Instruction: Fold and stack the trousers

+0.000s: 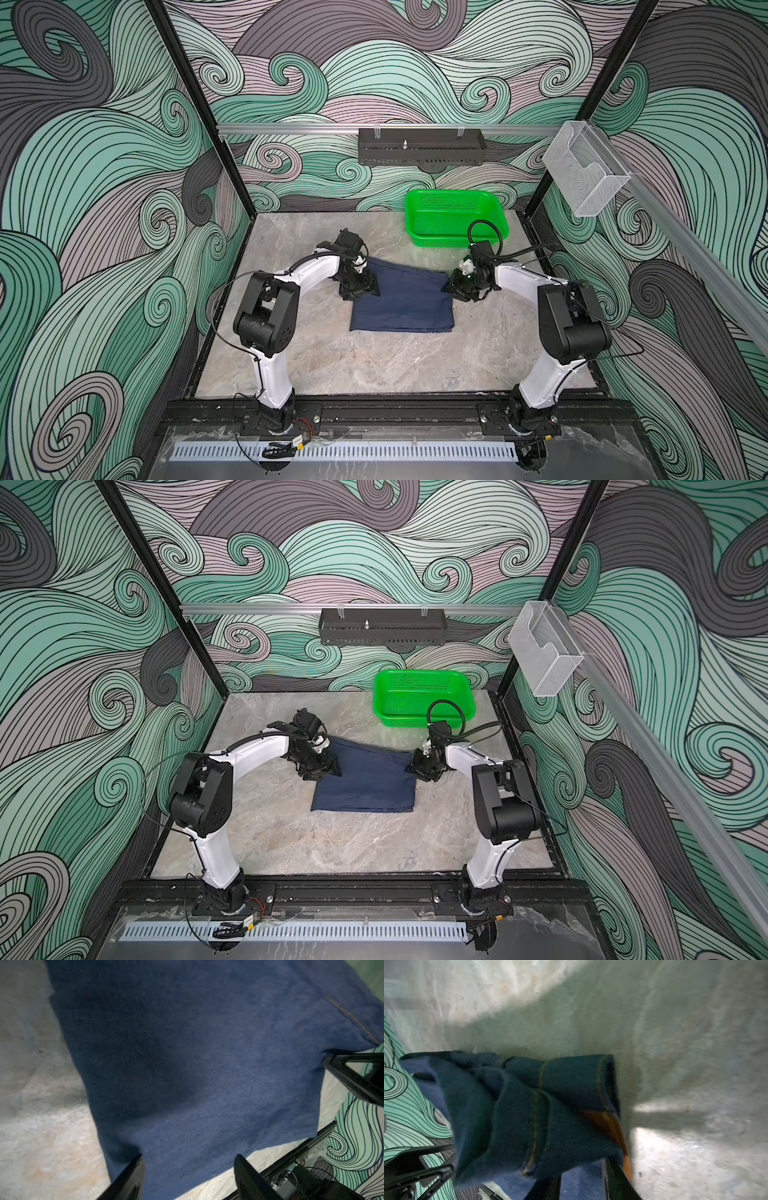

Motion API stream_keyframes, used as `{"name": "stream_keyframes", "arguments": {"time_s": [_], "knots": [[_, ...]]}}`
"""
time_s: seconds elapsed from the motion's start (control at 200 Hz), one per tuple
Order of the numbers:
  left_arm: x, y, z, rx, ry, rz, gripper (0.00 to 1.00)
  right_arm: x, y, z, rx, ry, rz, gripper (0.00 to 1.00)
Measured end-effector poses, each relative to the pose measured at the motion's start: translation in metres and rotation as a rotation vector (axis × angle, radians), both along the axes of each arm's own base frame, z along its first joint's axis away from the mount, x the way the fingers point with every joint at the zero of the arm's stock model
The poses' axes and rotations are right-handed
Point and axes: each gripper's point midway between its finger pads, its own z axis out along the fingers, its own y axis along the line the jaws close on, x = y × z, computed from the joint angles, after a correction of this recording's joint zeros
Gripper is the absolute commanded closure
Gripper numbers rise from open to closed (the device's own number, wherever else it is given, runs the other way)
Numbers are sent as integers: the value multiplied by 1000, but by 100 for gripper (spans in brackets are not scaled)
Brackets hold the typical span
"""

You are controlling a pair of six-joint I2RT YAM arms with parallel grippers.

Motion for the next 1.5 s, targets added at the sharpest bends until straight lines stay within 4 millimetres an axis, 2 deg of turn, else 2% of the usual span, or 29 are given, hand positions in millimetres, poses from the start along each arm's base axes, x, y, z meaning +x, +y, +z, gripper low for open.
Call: {"name": "stream_keyframes", "arguments": {"time_s": [0.14,0.36,0.495,0.625,0.751,0.841,0.931,0.986,1.056,1.156,1.201,1.331,1.411,1.496], "knots": [[2,5,-16,1,37,10,26,-9,-8,-15,-32,39,-5,54],[4,12,-17,-11,44,20,25,-11,-5,-16,-27,44,17,55],[6,29,-23,-7,60,54,25,-8,8,-17,-9,44,54,60],[2,57,-28,5,87,105,25,-13,37,-16,6,43,131,61],[0,84,-10,22,65,150,24,-26,69,-15,22,52,212,61],[3,101,17,35,-7,176,20,-36,86,-15,30,62,249,57],[3,113,48,57,-92,189,17,-39,89,-11,16,56,251,49],[2,119,66,75,-144,194,15,-37,84,-2,-12,33,239,45],[0,125,85,103,-195,204,13,-32,75,20,-52,-37,218,39],[-5,134,101,140,-241,216,9,-22,60,72,-97,-198,181,36],[-8,136,105,152,-251,219,2,-20,54,98,-111,-281,167,35],[-13,140,117,160,-292,235,1,-24,36,156,-147,-477,138,34],[-18,140,123,156,-319,246,1,-33,26,174,-165,-559,129,33],[-25,132,119,158,-317,237,1,-46,14,174,-191,-610,123,33]]}}
